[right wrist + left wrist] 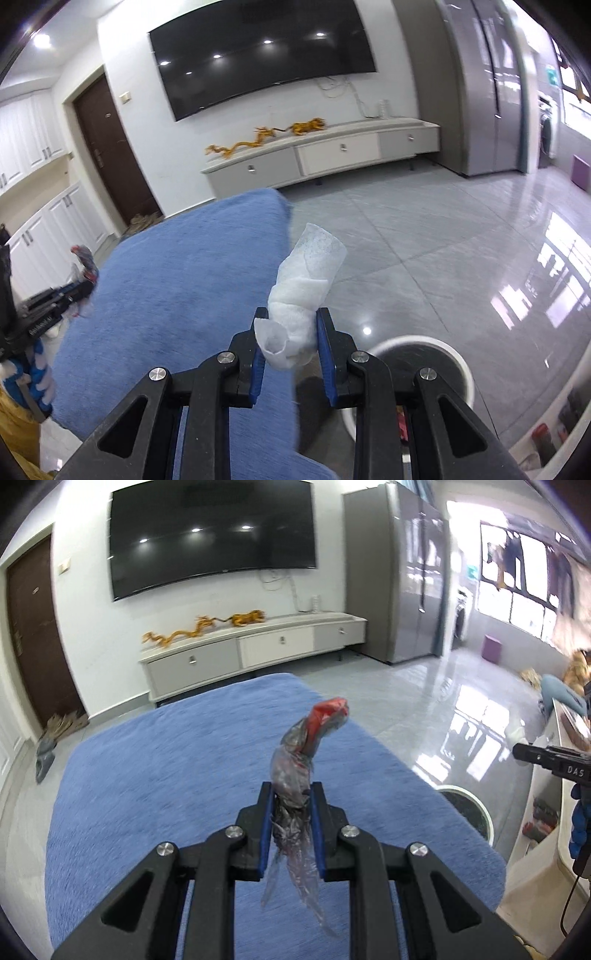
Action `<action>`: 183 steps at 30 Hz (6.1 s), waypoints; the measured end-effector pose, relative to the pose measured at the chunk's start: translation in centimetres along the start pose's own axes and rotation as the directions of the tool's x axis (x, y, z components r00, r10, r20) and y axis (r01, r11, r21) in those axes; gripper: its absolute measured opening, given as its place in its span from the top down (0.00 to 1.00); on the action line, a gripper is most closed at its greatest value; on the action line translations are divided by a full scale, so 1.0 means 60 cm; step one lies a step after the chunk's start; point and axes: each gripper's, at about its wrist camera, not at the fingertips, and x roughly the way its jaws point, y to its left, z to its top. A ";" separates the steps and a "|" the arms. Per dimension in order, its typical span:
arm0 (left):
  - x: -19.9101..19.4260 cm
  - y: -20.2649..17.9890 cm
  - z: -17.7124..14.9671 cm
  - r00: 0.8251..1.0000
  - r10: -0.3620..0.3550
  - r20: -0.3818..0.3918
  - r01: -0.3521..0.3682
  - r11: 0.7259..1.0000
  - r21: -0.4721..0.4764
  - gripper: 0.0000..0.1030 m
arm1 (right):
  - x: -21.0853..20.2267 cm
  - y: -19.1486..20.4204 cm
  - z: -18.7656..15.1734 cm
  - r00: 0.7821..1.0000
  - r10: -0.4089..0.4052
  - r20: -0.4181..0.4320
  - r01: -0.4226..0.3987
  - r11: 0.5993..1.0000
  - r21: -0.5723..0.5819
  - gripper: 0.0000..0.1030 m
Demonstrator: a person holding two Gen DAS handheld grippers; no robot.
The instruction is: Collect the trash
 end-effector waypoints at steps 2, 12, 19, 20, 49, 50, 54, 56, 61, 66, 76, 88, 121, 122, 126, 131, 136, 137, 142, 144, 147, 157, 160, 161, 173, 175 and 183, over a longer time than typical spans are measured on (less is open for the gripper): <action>0.011 -0.031 0.013 1.000 -0.010 -0.010 0.011 0.999 0.030 0.83 | 0.001 -0.029 -0.012 1.000 -0.025 -0.013 0.025 0.999 0.027 0.77; 0.100 -0.222 0.069 0.992 -0.080 -0.096 0.099 0.971 0.218 0.83 | 0.028 -0.162 -0.070 0.996 -0.056 -0.069 0.067 0.981 0.184 0.77; 0.175 -0.338 0.080 0.963 -0.172 -0.209 0.225 0.938 0.263 0.83 | 0.048 -0.228 -0.105 0.990 -0.063 -0.126 0.095 0.958 0.270 0.77; 0.187 -0.353 0.082 0.955 -0.188 -0.229 0.247 0.933 0.261 0.83 | 0.051 -0.235 -0.108 0.989 -0.061 -0.136 0.098 0.954 0.283 0.77; 0.267 -0.428 0.085 0.899 -0.294 -0.325 0.347 0.930 0.118 0.48 | 0.083 -0.275 -0.122 0.961 -0.136 -0.241 0.217 0.910 0.352 0.43; 0.258 -0.421 0.085 0.907 -0.281 -0.314 0.331 0.936 0.119 0.48 | 0.079 -0.267 -0.116 0.962 -0.139 -0.233 0.216 0.914 0.345 0.42; 0.227 -0.388 0.085 0.934 -0.241 -0.265 0.278 0.954 0.111 0.47 | 0.068 -0.231 -0.096 0.966 -0.157 -0.204 0.215 0.928 0.303 0.39; 0.209 -0.368 0.084 0.944 -0.225 -0.242 0.254 0.962 0.099 0.42 | 0.061 -0.208 -0.085 0.968 -0.166 -0.187 0.213 0.939 0.271 0.37; 0.159 -0.312 0.078 0.973 -0.166 -0.163 0.179 0.982 0.067 0.36 | 0.045 -0.146 -0.061 0.973 -0.180 -0.142 0.205 0.961 0.187 0.27; 0.106 -0.243 0.063 0.989 -0.103 -0.103 0.105 0.994 0.018 0.36 | 0.030 -0.086 -0.047 0.978 -0.187 -0.098 0.198 0.972 0.126 0.20; 0.033 -0.130 0.014 0.999 0.050 -0.017 -0.051 0.996 -0.070 0.29 | 0.015 0.030 -0.022 0.981 -0.192 -0.004 0.192 0.981 0.010 0.07; 0.017 -0.094 -0.007 0.991 0.132 0.026 -0.129 0.985 -0.111 0.27 | 0.000 0.098 -0.016 0.957 -0.247 0.154 0.257 0.965 -0.052 0.00; 0.014 -0.067 -0.016 0.988 0.146 0.040 -0.139 0.981 -0.139 0.27 | 0.000 0.113 -0.025 0.932 -0.301 0.201 0.321 0.944 -0.076 0.00; 0.016 -0.067 -0.017 0.989 0.140 0.036 -0.134 0.981 -0.139 0.27 | 0.001 0.114 -0.025 0.933 -0.300 0.200 0.320 0.944 -0.076 0.00; 0.022 -0.065 -0.019 0.990 0.135 0.025 -0.131 0.982 -0.136 0.27 | 0.004 0.112 -0.022 0.934 -0.300 0.196 0.319 0.945 -0.072 0.00; 0.024 -0.062 -0.023 0.989 0.143 0.025 -0.138 0.982 -0.131 0.27 | 0.006 0.108 -0.021 0.935 -0.297 0.193 0.315 0.946 -0.072 0.00; 0.030 -0.060 -0.025 0.989 0.144 0.022 -0.140 0.982 -0.127 0.27 | 0.007 0.107 -0.023 0.937 -0.290 0.193 0.308 0.949 -0.070 0.00; 0.031 -0.061 -0.026 0.990 0.143 0.021 -0.139 0.982 -0.124 0.27 | 0.007 0.107 -0.023 0.938 -0.288 0.193 0.306 0.949 -0.070 0.00; 0.034 -0.060 -0.030 0.990 0.142 0.022 -0.138 0.984 -0.115 0.27 | 0.011 0.105 -0.024 0.939 -0.284 0.191 0.302 0.951 -0.070 0.00; 0.036 -0.059 -0.031 0.990 0.140 0.018 -0.137 0.984 -0.114 0.27 | 0.012 0.103 -0.024 0.939 -0.285 0.192 0.303 0.950 -0.069 0.00; 0.037 -0.061 -0.032 0.989 0.144 0.018 -0.141 0.984 -0.113 0.27 | 0.013 0.100 -0.026 0.939 -0.286 0.191 0.302 0.951 -0.063 0.00; 0.038 -0.065 -0.034 0.989 0.145 0.014 -0.143 0.985 -0.100 0.26 | 0.013 0.093 -0.028 0.939 -0.289 0.187 0.303 0.951 -0.055 0.00; 0.037 -0.065 -0.032 0.989 0.148 0.017 -0.145 0.984 -0.099 0.27 | 0.011 0.089 -0.027 0.938 -0.290 0.191 0.304 0.952 -0.046 0.00; 0.036 -0.065 -0.032 0.989 0.148 0.019 -0.145 0.984 -0.100 0.26 | 0.010 0.088 -0.026 0.937 -0.291 0.192 0.304 0.952 -0.044 0.00; 0.018 -0.062 -0.031 0.987 0.152 0.047 -0.146 0.983 -0.112 0.26 | -0.004 0.095 -0.027 0.935 -0.288 0.207 0.304 0.952 -0.047 0.00; 0.012 -0.064 -0.030 0.987 0.153 0.054 -0.146 0.983 -0.112 0.26 | -0.009 0.099 -0.028 0.934 -0.287 0.212 0.304 0.951 -0.049 0.00; -0.017 -0.067 -0.032 0.984 0.156 0.085 -0.147 0.983 -0.107 0.27 | -0.030 0.114 -0.032 0.931 -0.277 0.238 0.298 0.953 -0.058 0.00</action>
